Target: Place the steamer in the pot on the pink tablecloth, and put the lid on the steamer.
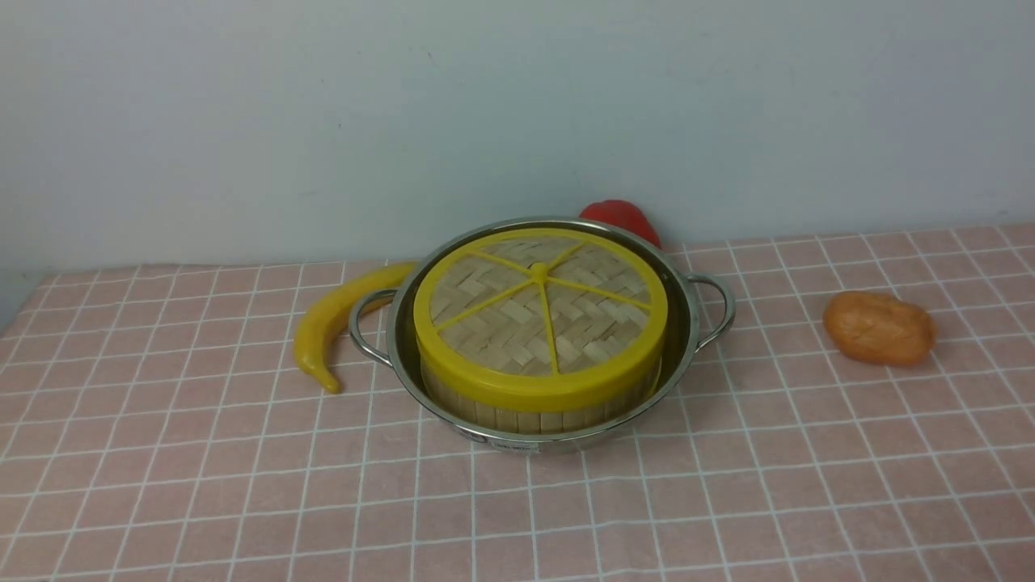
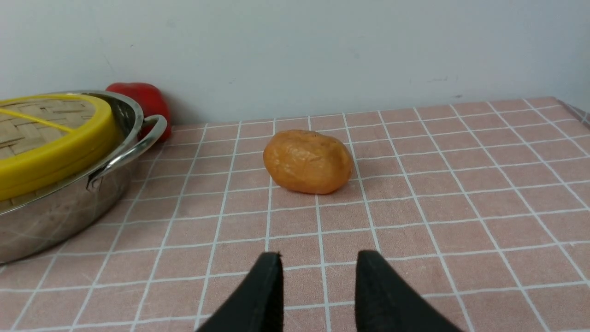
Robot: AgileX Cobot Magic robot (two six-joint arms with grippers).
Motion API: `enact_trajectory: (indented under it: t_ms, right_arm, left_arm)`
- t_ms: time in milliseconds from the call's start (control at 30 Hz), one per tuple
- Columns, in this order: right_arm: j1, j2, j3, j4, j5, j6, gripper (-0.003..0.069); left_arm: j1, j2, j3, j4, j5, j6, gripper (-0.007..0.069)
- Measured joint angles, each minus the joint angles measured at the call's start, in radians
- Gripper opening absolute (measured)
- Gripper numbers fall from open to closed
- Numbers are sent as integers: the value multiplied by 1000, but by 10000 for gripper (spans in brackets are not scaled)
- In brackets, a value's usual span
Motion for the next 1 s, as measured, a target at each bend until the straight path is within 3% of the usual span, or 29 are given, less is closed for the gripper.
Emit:
enact_trajectory:
  t_ms: [1000]
  right_arm:
    - [0,0,0,-4,0,-1,242]
  left_arm:
    - [0,0,0,1,0,1,122]
